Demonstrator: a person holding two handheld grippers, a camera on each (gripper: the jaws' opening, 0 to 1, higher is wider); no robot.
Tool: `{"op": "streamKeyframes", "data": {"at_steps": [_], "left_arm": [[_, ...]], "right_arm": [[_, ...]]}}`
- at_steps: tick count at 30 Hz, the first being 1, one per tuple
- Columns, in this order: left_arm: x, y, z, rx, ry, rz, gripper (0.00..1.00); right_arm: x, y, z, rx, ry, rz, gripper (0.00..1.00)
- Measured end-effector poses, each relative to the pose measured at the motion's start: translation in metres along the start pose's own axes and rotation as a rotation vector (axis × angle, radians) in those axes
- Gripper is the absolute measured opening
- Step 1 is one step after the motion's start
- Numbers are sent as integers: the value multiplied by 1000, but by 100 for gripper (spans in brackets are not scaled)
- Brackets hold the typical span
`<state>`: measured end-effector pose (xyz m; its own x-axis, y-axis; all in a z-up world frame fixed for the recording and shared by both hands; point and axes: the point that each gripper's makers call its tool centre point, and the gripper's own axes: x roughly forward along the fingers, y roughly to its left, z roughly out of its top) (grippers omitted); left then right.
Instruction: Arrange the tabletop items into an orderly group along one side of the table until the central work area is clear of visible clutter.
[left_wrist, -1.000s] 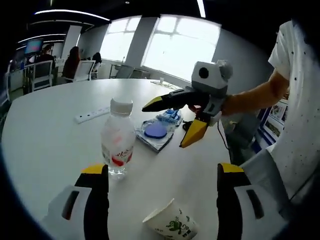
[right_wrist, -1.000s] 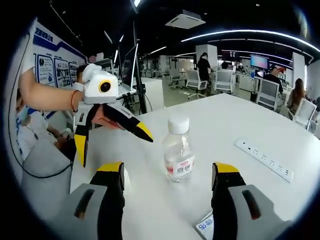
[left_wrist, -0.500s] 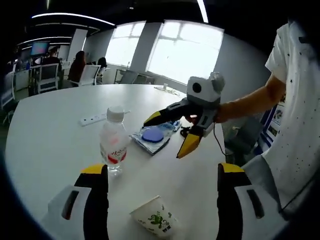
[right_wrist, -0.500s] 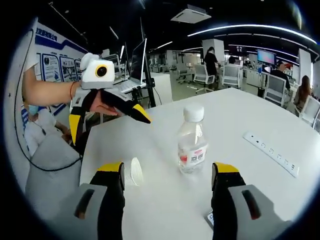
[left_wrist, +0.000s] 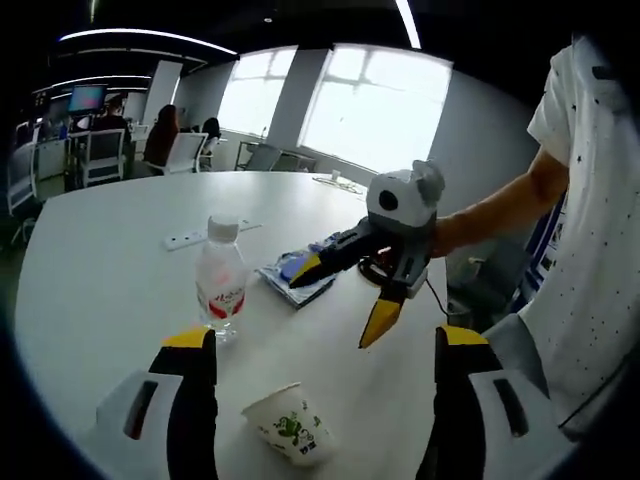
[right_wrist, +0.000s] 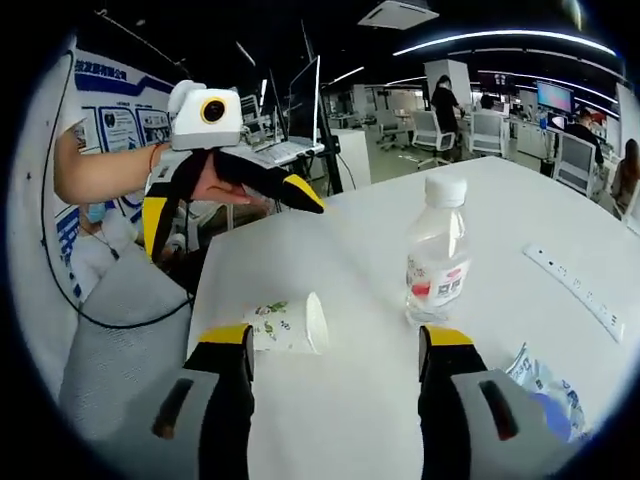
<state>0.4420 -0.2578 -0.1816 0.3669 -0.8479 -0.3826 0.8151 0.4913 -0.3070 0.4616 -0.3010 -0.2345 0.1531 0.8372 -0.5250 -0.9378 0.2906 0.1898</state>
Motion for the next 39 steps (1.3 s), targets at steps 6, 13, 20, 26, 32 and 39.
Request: {"op": "streamKeyframes", "data": {"at_steps": [6, 13, 20, 26, 32, 39], "left_arm": [[-4, -3, 0, -10, -14, 12, 92], [-10, -2, -1, -22, -25, 27, 92], [-12, -1, -4, -35, -29, 36, 91], [-12, 0, -6, -44, -34, 40, 91], [-13, 0, -6, -48, -43, 51, 91], [-14, -2, -6, -53, -52, 53, 90]], "right_arm": [[18, 14, -9, 18, 53, 117, 59], [38, 18, -14, 40, 85, 206, 51], [56, 23, -17, 62, 109, 285, 46], [68, 26, -17, 90, 128, 374, 35], [74, 34, -22, 146, 146, 470, 24], [62, 53, -25, 197, 188, 566, 1]]}}
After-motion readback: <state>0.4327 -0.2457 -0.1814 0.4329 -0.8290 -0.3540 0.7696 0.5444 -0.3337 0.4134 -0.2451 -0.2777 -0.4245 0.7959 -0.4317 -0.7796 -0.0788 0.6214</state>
